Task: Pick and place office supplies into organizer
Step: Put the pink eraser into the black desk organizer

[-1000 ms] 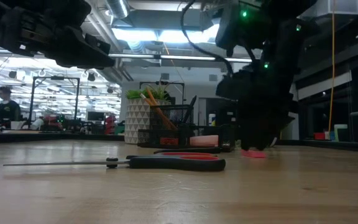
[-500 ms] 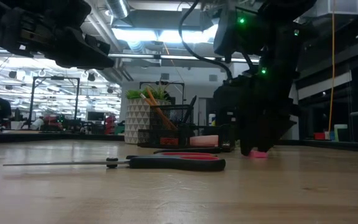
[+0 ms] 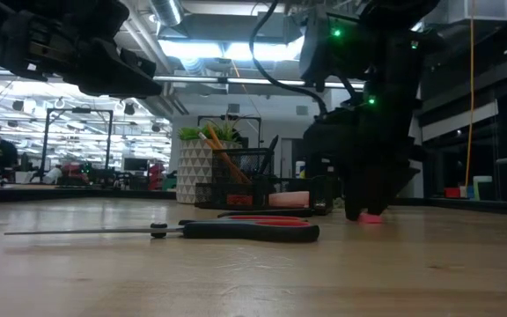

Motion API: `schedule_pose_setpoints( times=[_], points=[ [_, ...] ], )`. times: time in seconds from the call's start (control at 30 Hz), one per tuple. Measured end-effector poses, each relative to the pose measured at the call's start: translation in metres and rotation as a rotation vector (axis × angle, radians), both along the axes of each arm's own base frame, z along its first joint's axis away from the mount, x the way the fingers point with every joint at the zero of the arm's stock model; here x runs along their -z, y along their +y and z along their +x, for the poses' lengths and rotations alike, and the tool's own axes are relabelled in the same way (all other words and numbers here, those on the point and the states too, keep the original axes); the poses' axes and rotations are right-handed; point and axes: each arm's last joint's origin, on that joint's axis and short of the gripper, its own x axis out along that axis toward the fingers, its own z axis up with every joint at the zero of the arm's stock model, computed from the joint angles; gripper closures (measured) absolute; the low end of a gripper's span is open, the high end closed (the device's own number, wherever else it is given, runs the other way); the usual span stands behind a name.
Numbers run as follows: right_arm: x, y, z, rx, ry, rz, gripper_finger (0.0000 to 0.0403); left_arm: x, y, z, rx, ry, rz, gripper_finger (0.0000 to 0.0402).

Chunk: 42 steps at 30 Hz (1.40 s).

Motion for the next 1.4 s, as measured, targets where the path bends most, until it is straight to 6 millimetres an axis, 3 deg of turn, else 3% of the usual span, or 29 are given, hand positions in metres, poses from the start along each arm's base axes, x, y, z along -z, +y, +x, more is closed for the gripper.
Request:
schedule_pose_setpoints(
  times=[0.2, 0.5, 1.13, 1.4],
  points=[
    [0.0, 0.0, -0.001, -0.02, 0.01, -0.003, 0.0263, 0.0, 0.0, 0.0, 0.0, 0.0, 0.0, 0.04],
    [0.0, 0.0, 0.002, -0.219, 0.026, -0.027, 0.0308, 0.0, 0.0, 0.0, 0.0, 0.0, 0.0, 0.04],
    [-0.001, 0.001, 0.003, -0.29, 0.021, -0.036, 0.0309, 0.0, 0.001, 0.0, -0.028, -0.001, 0.01, 0.0399],
    [-0.017, 0.006, 0.014, -0.344, -0.025, -0.024, 0.0309, 0.0, 0.001, 0.0, -0.027, -0.004, 0.015, 0.0399]
  ],
)
